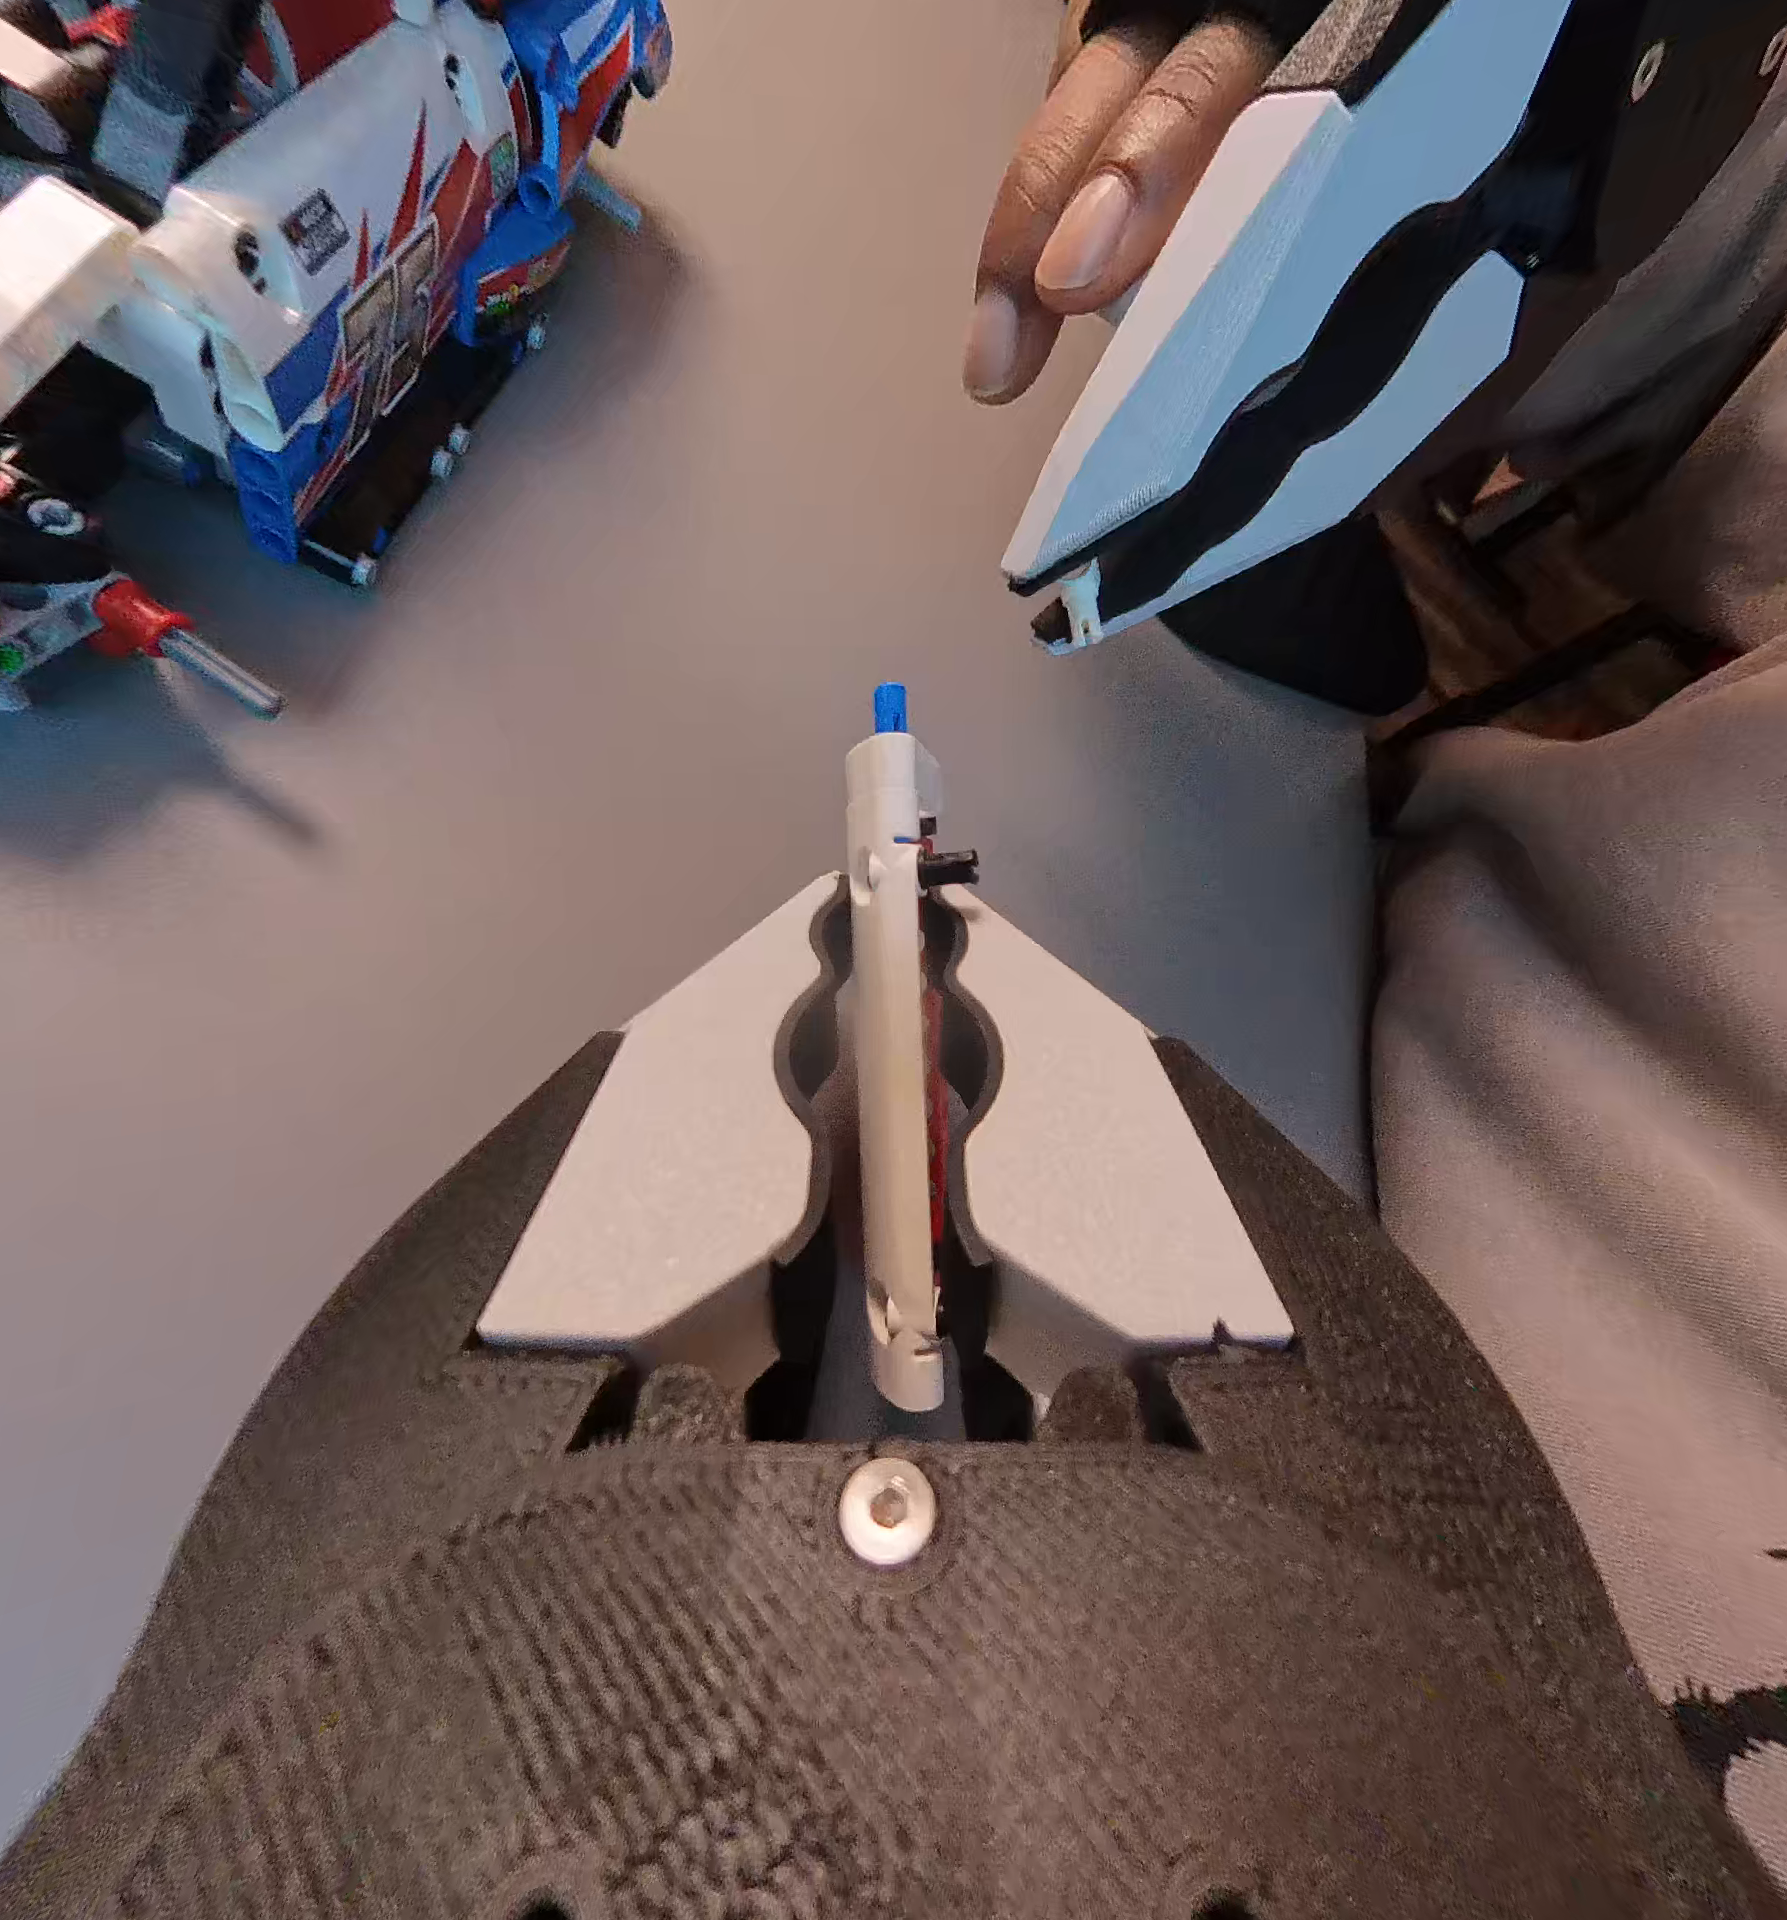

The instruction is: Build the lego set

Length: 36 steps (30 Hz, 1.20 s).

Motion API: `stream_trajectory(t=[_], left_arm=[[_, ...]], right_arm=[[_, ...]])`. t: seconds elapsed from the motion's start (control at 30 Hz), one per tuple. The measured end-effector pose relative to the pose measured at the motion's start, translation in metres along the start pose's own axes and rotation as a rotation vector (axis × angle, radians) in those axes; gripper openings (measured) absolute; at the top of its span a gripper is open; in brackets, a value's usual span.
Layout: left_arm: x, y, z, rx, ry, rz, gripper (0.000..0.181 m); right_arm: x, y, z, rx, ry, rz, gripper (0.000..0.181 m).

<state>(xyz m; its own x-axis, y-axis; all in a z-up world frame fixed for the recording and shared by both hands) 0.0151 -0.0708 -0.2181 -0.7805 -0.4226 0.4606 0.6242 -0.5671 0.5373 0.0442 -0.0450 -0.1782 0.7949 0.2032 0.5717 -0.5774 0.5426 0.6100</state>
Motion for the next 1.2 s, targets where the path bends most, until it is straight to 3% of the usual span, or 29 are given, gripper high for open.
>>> stream_trajectory(t=[0.03,0.13,0.23,0.3,0.4,0.53,0.67,0.9,1.03,1.2], left_arm=[[-0.003,-0.002,-0.002,-0.02,-0.033,0.01,0.012],[-0.008,-0.009,0.0,-0.085,-0.071,0.058,0.016],[-0.001,-0.018,0.005,-0.164,-0.092,0.146,0.047],[0.01,-0.016,0.015,-0.195,-0.049,0.174,0.053],[0.016,0.013,0.042,-0.13,0.144,0.032,0.04],[0.009,0.037,0.057,0.049,0.278,-0.193,0.028],[0.013,0.027,0.062,0.115,0.343,-0.193,0.008],[0.019,0.027,0.066,0.028,0.375,-0.148,0.003],[0.026,0.03,0.068,-0.187,0.378,-0.049,0.003],[0.037,0.031,0.07,-0.582,0.351,0.241,0.002]], right_arm=[[-0.002,-0.004,-0.001,-0.03,0.01,-0.002,0.007],[-0.005,-0.008,-0.002,-0.095,0.041,-0.021,0.007],[-0.003,-0.005,-0.004,-0.112,0.034,-0.062,0.007],[-0.002,0.0,-0.006,-0.099,0.01,-0.106,0.007],[0.0,0.007,-0.002,-0.087,0.007,-0.173,0.007],[-0.001,0.02,0.009,-0.01,-0.013,-0.266,0.007],[-0.002,0.026,0.012,0.026,-0.026,-0.301,0.006],[0.001,0.033,0.017,0.037,-0.026,-0.333,0.006],[0.007,0.035,0.025,-0.193,0.086,-0.243,0.012],[0.027,0.039,0.029,-0.764,0.296,0.018,0.017]])
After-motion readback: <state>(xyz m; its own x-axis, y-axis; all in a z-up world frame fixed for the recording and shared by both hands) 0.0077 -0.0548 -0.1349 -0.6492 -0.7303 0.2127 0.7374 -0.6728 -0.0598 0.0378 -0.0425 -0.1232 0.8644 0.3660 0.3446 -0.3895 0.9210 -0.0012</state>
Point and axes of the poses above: each gripper's, where its closed fingertips meet, x back along the fingers, z out of its top, y = z × x across the jaws, the point moved 1 cm from there along x, back along the fingers, and after that the axes turned 4 degrees about -z, right-handed, at the moved point
